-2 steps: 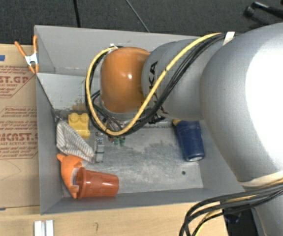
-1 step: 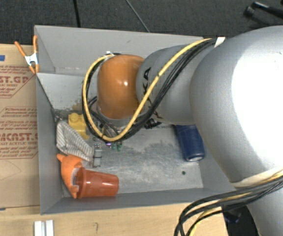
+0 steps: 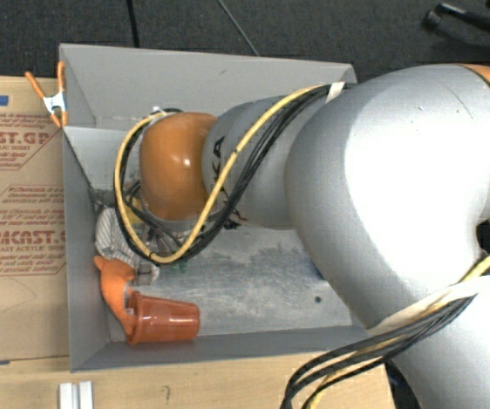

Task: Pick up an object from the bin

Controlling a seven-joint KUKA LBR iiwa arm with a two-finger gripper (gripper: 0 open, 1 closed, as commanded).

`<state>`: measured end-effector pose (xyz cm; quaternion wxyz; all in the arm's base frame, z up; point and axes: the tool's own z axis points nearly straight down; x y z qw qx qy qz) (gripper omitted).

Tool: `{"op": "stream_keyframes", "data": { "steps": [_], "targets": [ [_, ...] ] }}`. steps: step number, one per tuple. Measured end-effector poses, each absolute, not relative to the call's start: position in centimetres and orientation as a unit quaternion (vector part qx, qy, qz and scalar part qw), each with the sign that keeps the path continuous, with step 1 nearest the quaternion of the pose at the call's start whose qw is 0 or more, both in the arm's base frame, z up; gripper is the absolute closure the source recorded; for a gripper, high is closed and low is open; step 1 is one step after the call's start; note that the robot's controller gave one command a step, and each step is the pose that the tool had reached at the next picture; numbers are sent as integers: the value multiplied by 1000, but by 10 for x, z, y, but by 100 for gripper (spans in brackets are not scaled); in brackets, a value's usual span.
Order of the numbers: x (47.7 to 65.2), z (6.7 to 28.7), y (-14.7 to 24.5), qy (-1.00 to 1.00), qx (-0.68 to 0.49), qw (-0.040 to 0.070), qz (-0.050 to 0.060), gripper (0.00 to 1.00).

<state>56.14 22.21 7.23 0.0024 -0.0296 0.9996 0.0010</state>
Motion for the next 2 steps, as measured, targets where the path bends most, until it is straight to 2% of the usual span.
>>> {"op": "stream_keyframes", "data": {
  "steps": [1, 2],
  "targets": [
    [561, 72, 222, 1000, -30, 2, 1, 100],
    [558, 213, 214, 999, -40, 1, 0, 100]
  ]
}}
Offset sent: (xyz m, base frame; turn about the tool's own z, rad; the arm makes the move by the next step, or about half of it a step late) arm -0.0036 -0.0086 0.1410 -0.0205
